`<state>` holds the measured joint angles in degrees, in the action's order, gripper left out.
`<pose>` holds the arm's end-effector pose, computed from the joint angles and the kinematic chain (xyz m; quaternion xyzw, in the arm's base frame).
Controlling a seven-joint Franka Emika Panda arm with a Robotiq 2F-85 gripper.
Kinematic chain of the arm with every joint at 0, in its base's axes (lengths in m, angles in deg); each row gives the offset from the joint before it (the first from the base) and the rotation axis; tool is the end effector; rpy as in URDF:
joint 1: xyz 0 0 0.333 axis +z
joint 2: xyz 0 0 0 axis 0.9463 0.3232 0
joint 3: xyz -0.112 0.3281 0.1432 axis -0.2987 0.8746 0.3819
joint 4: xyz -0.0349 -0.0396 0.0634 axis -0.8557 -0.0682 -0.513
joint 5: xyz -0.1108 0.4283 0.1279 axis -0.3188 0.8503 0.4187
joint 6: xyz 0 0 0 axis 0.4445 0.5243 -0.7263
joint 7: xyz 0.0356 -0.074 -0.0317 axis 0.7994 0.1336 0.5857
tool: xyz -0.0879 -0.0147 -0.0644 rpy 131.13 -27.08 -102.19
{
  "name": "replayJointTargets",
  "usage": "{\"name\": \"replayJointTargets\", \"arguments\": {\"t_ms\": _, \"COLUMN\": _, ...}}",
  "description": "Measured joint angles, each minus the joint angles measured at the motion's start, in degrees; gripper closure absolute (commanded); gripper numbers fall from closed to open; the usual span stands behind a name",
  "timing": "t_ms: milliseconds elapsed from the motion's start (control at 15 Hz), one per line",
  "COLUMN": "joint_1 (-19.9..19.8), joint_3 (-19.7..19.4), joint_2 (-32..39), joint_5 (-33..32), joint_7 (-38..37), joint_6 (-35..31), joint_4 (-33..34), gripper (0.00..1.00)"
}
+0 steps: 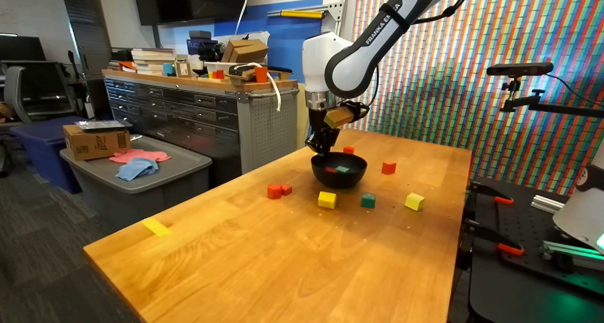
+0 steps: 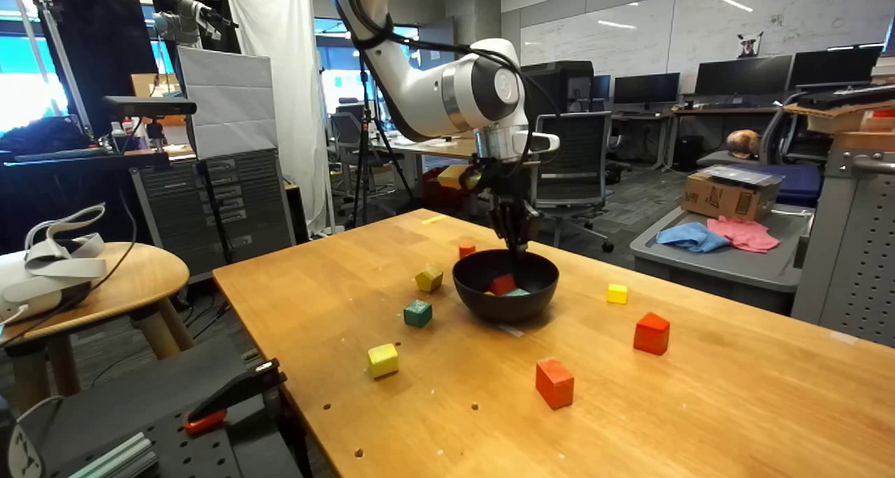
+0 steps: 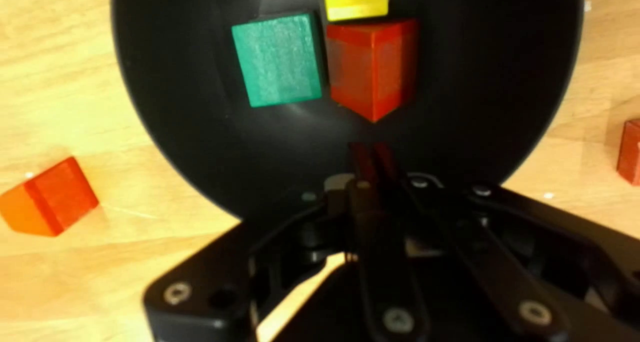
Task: Take the blocks from the black bowl one at a time and place them on the table
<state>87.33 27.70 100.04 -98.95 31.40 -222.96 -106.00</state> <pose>0.6913 0.1265 0.1919 0.9923 -0.0805 0.0118 0.0938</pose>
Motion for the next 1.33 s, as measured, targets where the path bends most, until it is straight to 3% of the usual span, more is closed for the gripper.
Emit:
{"name": "replayJointTargets", "arguments": {"t_ms": 133, "joint_1": 0.3, "joint_3": -0.1, "joint_2": -2.8, "joint_5": -1.4, "joint_7": -0.8, "joint_6": -0.2, "joint_4": -1.3, "gripper": 0.84}}
{"name": "replayJointTargets", "arguments": {"t_ms": 200, "joint_1": 0.5, "joint_3": -0.1, "joint_2": -4.1, "joint_5": -1.8, "joint_7": -1.0, "joint_6": -0.2, "joint_4": -1.9, "gripper": 0.65}}
{"name": "replayJointTargets", "arguments": {"t_ms": 733, "joint_1": -0.3, "joint_3": 0.3, "joint_2": -6.6, "joint_5": -0.6, "joint_7": -1.1, "joint_6": 2.3, "joint_4": -4.8, "gripper": 0.05}}
{"name": "replayJointTargets", "arguments": {"t_ms": 867, "joint_1": -1.2, "joint_3": 0.3, "joint_2": -6.4, "joint_5": 0.2, "joint_7": -1.2, "joint_6": 2.4, "joint_4": -5.6, "gripper": 0.1}}
{"name": "replayJointTargets", "arguments": {"t_ms": 1067, "joint_1": -2.4, "joint_3": 0.4, "joint_2": -6.2, "joint_5": 2.2, "joint_7": -1.2, "joint_6": 2.4, "joint_4": -6.8, "gripper": 0.32}}
{"name": "replayJointTargets", "arguments": {"t_ms": 1200, "joint_1": -3.0, "joint_3": 0.7, "joint_2": -5.7, "joint_5": 3.6, "joint_7": -1.1, "joint_6": 2.4, "joint_4": -7.3, "gripper": 0.53}}
{"name": "replayJointTargets", "arguments": {"t_ms": 1267, "joint_1": -3.3, "joint_3": 1.0, "joint_2": -5.2, "joint_5": 4.4, "joint_7": -1.1, "joint_6": 2.4, "joint_4": -7.3, "gripper": 0.6}}
{"name": "replayJointTargets", "arguments": {"t_ms": 1333, "joint_1": -3.5, "joint_3": 1.3, "joint_2": -4.8, "joint_5": 5.1, "joint_7": -1.1, "joint_6": 2.4, "joint_4": -7.2, "gripper": 0.6}}
